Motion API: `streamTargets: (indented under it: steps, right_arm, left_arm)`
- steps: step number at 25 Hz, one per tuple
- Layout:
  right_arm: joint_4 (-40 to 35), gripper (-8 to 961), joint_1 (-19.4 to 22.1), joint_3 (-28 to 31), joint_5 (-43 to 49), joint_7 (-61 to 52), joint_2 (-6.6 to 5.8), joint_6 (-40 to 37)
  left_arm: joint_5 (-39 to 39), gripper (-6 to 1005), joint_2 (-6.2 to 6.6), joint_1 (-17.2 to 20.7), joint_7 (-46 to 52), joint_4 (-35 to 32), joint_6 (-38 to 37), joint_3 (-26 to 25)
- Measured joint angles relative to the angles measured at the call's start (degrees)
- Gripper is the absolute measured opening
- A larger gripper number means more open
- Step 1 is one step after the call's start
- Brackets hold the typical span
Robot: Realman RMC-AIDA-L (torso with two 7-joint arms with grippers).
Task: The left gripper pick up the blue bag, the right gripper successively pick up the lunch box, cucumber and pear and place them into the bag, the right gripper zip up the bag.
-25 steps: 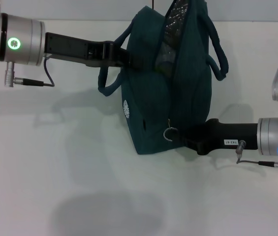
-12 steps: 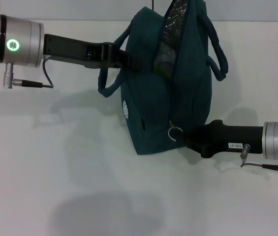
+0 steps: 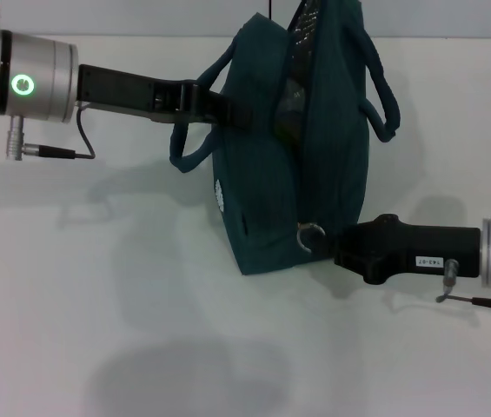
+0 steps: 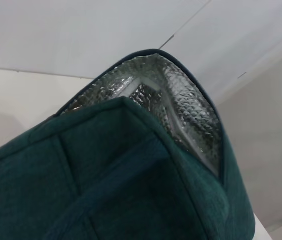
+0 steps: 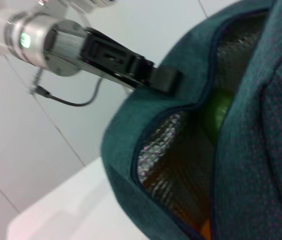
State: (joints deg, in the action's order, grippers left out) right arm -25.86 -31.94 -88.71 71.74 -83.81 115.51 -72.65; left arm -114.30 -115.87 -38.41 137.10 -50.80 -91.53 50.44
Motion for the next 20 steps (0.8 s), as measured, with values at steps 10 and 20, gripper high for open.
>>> streamTargets:
  steps: [10, 20]
  right_arm:
    - [-0.3, 17, 1.3, 2.4, 0.4, 0.5, -0.53, -5.1]
    - [-0.5, 17, 1.4, 2.2, 1.2, 0.1, -1.58, -7.4]
  left_arm:
    - [4.4, 91, 0.55, 1.0, -2.6, 0.4, -1.9, -0.1]
    - [7.0, 271, 0.71, 1.5, -4.0, 0.6, -3.2, -0.1]
